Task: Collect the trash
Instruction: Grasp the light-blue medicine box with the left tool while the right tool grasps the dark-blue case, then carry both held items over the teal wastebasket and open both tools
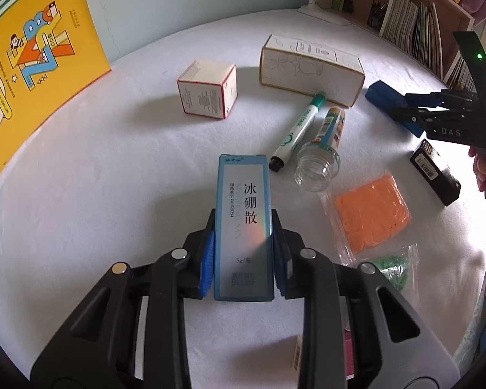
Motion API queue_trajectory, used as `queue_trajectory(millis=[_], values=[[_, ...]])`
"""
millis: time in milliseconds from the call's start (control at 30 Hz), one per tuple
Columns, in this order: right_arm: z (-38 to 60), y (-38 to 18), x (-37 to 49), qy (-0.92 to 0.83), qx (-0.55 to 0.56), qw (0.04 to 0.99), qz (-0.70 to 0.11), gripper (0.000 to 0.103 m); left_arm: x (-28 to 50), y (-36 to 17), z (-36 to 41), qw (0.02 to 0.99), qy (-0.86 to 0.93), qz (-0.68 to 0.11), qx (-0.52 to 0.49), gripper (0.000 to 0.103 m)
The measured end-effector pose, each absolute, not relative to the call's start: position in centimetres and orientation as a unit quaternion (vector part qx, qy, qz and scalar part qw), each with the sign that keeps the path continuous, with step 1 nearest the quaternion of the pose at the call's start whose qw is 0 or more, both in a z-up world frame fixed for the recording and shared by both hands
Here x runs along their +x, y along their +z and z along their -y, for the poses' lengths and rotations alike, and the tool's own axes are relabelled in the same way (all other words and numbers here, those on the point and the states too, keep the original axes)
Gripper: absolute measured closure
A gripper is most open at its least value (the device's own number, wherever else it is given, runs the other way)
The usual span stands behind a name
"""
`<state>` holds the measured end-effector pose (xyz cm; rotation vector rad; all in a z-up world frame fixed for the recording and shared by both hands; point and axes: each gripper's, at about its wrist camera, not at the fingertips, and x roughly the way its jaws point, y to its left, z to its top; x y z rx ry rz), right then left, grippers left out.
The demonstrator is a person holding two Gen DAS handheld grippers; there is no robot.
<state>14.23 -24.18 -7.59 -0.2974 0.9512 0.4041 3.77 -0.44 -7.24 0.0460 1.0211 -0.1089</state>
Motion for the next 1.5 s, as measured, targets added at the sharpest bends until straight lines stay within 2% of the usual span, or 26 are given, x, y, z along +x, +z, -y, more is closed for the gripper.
queue_trajectory(millis=[333,700,1167,1500], values=[[26.7,-1.7,8.6,0.196,-0.102,0.888,-0.404,0.049,2.1,-3.6,1.1,0.893,-0.058,-0.445,0.030,0.076],[34.7,0.0,-1.4,0.154,-0.076,0.903,-0.394,0.049,-2.2,-2.2,10.3,0.893,-0.142,-0.418,0.084,0.076],[44.3,-3.2,-14.2,0.073,-0.014,0.912,-0.403,0.049,-9.4,-2.5,22.0,0.868,-0.244,-0.407,0.144,0.076],[49.4,-8.2,-23.3,0.011,0.043,0.900,-0.434,0.049,-16.3,-5.0,30.3,0.829,-0.335,-0.409,0.183,0.076]])
